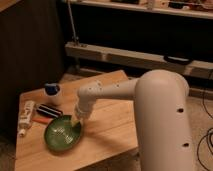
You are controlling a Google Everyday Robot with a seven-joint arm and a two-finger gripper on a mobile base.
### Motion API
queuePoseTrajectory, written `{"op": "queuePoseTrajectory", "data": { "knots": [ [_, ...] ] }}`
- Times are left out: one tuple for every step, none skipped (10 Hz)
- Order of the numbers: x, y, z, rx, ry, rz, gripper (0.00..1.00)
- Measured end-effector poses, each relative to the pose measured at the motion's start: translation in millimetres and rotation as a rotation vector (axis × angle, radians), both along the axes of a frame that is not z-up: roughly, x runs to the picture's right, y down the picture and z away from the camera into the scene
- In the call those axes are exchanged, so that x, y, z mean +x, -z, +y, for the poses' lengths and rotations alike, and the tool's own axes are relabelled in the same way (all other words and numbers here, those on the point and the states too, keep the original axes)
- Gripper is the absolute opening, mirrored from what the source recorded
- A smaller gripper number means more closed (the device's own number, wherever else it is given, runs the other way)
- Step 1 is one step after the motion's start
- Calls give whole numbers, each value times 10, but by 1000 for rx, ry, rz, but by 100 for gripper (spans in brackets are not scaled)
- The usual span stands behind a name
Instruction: Pick up the ceramic bowl
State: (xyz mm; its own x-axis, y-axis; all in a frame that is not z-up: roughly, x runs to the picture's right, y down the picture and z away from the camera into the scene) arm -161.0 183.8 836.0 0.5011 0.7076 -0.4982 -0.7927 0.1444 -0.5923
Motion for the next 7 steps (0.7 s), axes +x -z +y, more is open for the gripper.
{"op": "queuePoseTrajectory", "data": {
  "knots": [
    [-20,-6,-5,-1,2,-3,55],
    [-27,-13,-6,-3,4,-4,55],
    [-47,-25,-9,-3,5,-8,55],
    [-75,-42,-9,-6,8,-12,51],
    [-119,-65,-1,-12,17,-17,40],
    [-152,-85,6,-19,23,-18,29],
    [-164,-104,13,-28,31,-13,22]
  ]
}}
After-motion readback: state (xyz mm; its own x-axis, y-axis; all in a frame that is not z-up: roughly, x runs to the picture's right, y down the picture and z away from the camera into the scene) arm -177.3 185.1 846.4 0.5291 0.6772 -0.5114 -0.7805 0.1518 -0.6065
